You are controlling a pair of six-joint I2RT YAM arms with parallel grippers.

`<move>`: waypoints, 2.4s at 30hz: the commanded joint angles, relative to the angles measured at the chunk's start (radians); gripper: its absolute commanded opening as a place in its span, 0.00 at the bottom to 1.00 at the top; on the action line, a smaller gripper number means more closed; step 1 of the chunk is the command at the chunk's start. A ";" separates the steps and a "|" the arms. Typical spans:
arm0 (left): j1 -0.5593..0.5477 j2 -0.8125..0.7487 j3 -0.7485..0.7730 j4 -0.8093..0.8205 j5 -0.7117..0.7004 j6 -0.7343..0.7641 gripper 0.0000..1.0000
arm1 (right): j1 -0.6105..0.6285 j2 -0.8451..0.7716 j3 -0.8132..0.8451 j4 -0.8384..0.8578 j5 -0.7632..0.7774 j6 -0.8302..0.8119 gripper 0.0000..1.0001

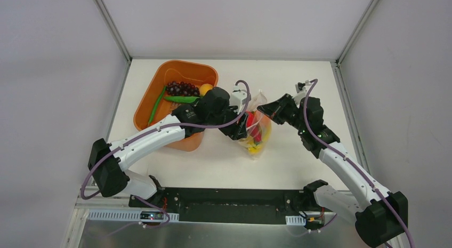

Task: Place the food in the zip-top bag and seal the zipper
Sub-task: Zip the zipper food storage bag at the center of the board.

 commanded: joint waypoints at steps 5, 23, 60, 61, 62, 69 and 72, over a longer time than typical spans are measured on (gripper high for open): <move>-0.009 -0.018 0.034 0.054 -0.119 0.001 0.21 | -0.001 -0.022 0.023 0.034 0.001 -0.016 0.00; -0.008 -0.103 0.050 -0.088 -0.104 0.350 0.00 | -0.060 -0.167 0.074 -0.104 0.259 -0.418 0.58; 0.140 -0.261 -0.090 -0.123 0.264 0.688 0.00 | -0.346 0.048 -0.264 0.538 -0.503 -0.421 0.76; 0.141 -0.251 -0.079 -0.140 0.270 0.697 0.00 | -0.346 0.061 -0.270 0.571 -0.520 -0.437 0.75; 0.145 -0.244 -0.067 -0.158 0.278 0.703 0.00 | -0.346 0.078 -0.284 0.625 -0.539 -0.442 0.75; 0.164 -0.230 -0.037 -0.215 0.336 0.752 0.00 | -0.348 0.241 -0.344 1.075 -0.733 -0.446 0.82; 0.171 -0.228 -0.036 -0.239 0.344 0.795 0.00 | -0.351 0.313 -0.348 1.239 -0.797 -0.415 0.83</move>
